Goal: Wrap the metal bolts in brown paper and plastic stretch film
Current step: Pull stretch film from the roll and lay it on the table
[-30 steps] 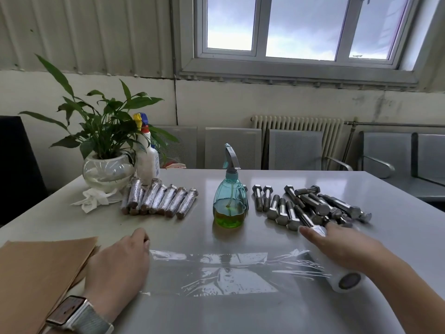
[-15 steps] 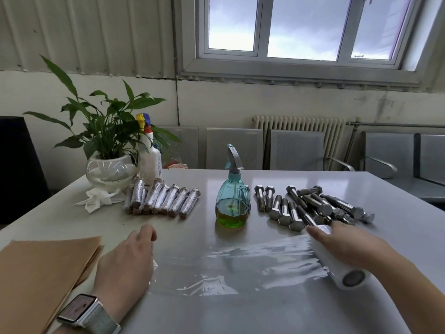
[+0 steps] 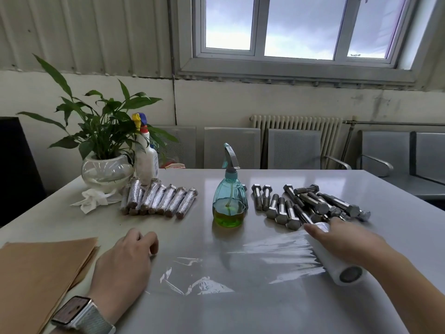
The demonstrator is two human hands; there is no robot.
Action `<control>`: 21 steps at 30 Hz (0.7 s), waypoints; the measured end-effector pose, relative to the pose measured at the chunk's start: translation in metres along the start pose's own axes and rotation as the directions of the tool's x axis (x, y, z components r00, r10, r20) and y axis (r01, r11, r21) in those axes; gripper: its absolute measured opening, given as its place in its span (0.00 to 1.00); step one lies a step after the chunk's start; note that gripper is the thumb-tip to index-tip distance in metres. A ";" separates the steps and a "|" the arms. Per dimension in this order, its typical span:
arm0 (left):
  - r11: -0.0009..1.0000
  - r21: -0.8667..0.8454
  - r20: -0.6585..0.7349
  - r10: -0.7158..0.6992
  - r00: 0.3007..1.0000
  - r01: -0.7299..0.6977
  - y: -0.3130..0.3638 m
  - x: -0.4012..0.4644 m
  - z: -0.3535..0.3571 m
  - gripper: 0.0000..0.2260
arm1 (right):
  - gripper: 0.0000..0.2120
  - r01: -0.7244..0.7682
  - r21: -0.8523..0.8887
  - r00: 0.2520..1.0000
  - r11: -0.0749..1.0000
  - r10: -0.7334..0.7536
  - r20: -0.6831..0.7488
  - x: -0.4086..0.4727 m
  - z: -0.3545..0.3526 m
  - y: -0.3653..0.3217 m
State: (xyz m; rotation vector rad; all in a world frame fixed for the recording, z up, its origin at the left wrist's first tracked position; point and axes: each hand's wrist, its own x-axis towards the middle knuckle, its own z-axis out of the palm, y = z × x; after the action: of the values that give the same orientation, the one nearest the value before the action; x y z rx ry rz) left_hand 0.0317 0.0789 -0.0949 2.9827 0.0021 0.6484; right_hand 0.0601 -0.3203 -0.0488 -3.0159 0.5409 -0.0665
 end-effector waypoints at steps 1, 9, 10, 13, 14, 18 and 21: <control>1.000 0.002 -0.004 -0.002 1.000 0.002 0.000 0.000 -0.001 0.05 | 0.39 0.006 -0.011 1.000 1.000 -0.006 -0.003 -0.001 0.000 0.000; 0.999 0.016 0.014 -0.031 0.999 0.030 0.002 -0.002 -0.006 0.04 | 0.35 0.053 -0.041 0.999 0.998 -0.052 0.008 -0.006 -0.001 0.000; 0.999 0.007 0.018 -0.041 0.999 0.041 0.002 -0.002 -0.007 0.05 | 0.35 0.049 -0.037 0.999 0.998 -0.048 0.006 -0.005 0.000 0.001; 0.997 -0.040 0.016 -0.061 0.998 0.061 0.004 -0.002 -0.008 0.05 | 0.33 0.044 -0.019 0.999 0.999 -0.044 -0.002 -0.005 0.000 0.002; 0.997 -0.046 0.015 -0.067 0.998 0.068 0.005 -0.002 -0.009 0.05 | 0.33 0.045 -0.019 0.999 0.999 -0.045 -0.005 -0.005 0.000 0.002; 0.997 -0.037 0.009 -0.074 0.997 0.074 0.008 -0.005 -0.010 0.04 | 0.36 0.053 -0.040 0.999 0.998 -0.053 -0.010 -0.005 -0.001 0.002; 0.998 -0.015 -0.007 -0.054 0.999 0.054 0.007 -0.005 -0.010 0.06 | 0.38 0.060 -0.055 0.998 0.997 -0.060 -0.001 -0.007 -0.003 -0.001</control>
State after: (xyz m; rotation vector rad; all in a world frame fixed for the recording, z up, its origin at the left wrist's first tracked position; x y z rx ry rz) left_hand 0.0224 0.0729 -0.0873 2.9548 0.0771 0.6507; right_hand 0.0536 -0.3173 -0.0462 -3.0861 0.4593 -0.0603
